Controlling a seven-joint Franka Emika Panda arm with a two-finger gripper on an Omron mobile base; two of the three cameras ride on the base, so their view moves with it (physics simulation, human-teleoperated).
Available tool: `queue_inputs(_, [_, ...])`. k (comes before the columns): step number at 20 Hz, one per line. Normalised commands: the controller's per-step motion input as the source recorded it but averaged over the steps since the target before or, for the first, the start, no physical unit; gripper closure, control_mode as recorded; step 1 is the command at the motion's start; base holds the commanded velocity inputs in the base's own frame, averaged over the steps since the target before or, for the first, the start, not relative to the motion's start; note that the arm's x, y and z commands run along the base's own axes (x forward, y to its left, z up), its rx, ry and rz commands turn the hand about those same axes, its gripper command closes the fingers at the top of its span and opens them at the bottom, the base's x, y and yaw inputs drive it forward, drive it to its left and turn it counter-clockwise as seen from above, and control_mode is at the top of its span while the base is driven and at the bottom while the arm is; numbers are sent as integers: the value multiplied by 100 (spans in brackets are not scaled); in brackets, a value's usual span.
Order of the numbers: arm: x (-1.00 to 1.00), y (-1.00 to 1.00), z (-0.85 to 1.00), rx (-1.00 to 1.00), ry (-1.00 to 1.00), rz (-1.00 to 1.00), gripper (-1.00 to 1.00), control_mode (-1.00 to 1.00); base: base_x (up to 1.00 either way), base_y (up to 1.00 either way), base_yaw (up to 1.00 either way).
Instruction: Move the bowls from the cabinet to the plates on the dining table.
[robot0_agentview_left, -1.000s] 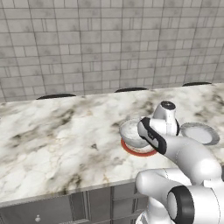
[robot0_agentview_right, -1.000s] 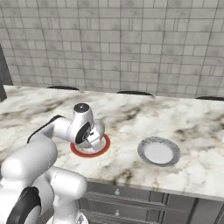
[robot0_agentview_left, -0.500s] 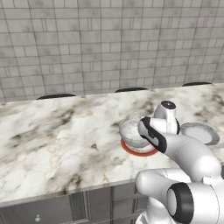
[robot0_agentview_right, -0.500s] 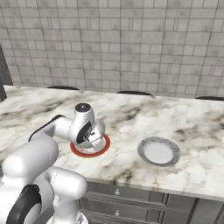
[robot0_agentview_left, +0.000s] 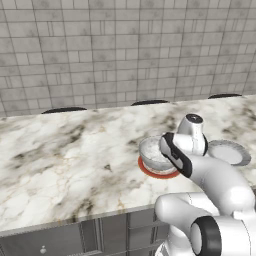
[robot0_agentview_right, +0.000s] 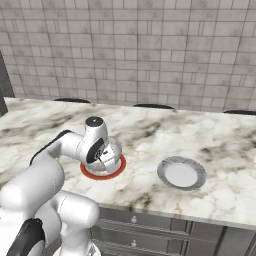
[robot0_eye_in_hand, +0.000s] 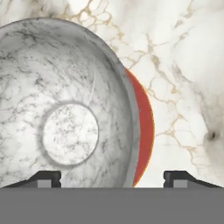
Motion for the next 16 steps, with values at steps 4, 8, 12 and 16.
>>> queue_inputs(4, [-56,-5,24,0,-2,-1,-100,-100,0,0,0])
queue_inputs(8, [-74,-1,35,0,-5,0,-100,-100,0,0,0])
queue_inputs(12, [-66,0,49,-1,-3,2,-100,-100,0,0,0])
queue_inputs(16, [-56,0,63,-5,-2,13,-100,-100,0,0,0])
